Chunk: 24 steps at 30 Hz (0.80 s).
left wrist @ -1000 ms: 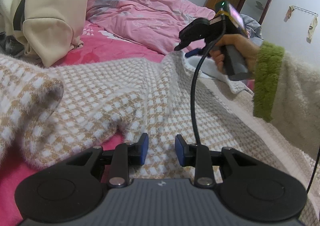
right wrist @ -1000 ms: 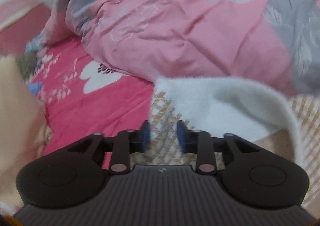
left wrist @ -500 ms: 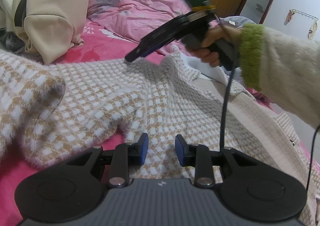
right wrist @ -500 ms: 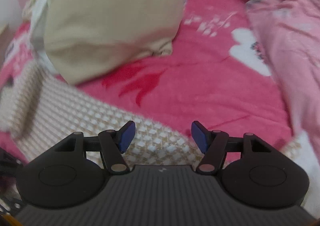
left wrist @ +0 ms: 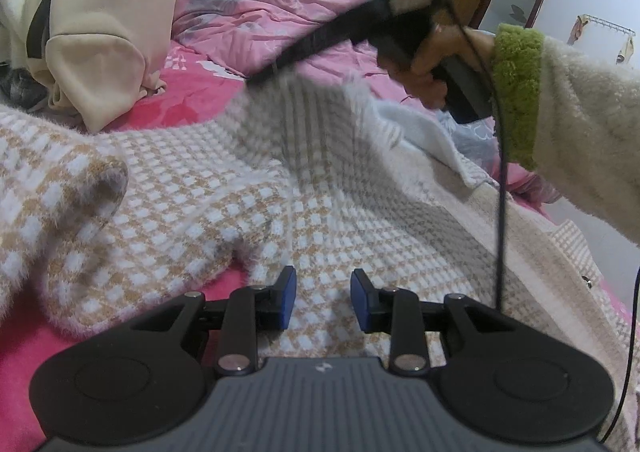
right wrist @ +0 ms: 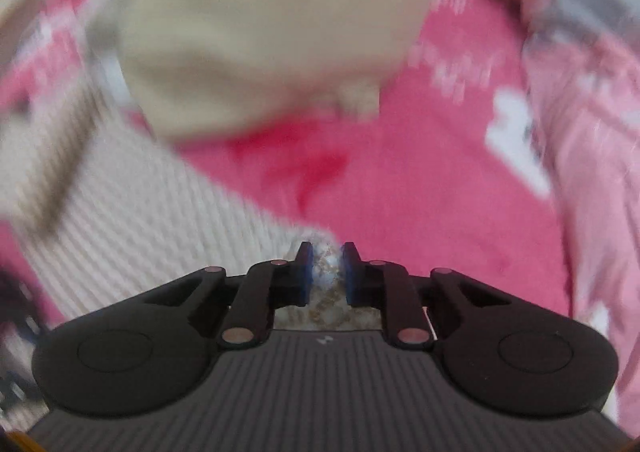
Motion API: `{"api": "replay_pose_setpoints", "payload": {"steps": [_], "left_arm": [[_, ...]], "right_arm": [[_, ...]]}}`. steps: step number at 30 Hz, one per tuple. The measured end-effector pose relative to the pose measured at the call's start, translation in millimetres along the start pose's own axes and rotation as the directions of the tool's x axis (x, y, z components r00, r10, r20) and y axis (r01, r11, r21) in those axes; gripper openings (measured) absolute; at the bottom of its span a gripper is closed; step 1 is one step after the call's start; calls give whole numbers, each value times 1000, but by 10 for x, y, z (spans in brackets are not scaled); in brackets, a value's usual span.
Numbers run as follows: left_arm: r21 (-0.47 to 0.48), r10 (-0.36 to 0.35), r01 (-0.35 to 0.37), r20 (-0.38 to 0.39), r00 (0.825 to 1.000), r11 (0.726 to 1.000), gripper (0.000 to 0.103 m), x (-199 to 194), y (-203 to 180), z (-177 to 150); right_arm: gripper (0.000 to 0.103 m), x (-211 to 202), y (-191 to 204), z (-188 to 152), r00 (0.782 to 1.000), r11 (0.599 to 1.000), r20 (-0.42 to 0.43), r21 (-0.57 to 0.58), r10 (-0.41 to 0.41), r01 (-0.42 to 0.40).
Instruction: Fold clothes
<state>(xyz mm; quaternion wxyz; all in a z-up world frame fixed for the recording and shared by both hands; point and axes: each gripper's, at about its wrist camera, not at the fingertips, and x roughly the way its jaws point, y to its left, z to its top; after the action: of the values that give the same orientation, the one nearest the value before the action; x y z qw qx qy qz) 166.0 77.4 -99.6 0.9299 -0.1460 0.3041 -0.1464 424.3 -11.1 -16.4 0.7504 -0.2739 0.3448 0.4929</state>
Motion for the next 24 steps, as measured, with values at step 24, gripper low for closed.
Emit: {"api": "replay_pose_setpoints", "payload": {"steps": [24], "left_arm": [[-208,7,31,179,984,978,52,-373,296,49]], "right_arm": [[32,-840,-94,-532,972,845,175,534,-159,43]]}}
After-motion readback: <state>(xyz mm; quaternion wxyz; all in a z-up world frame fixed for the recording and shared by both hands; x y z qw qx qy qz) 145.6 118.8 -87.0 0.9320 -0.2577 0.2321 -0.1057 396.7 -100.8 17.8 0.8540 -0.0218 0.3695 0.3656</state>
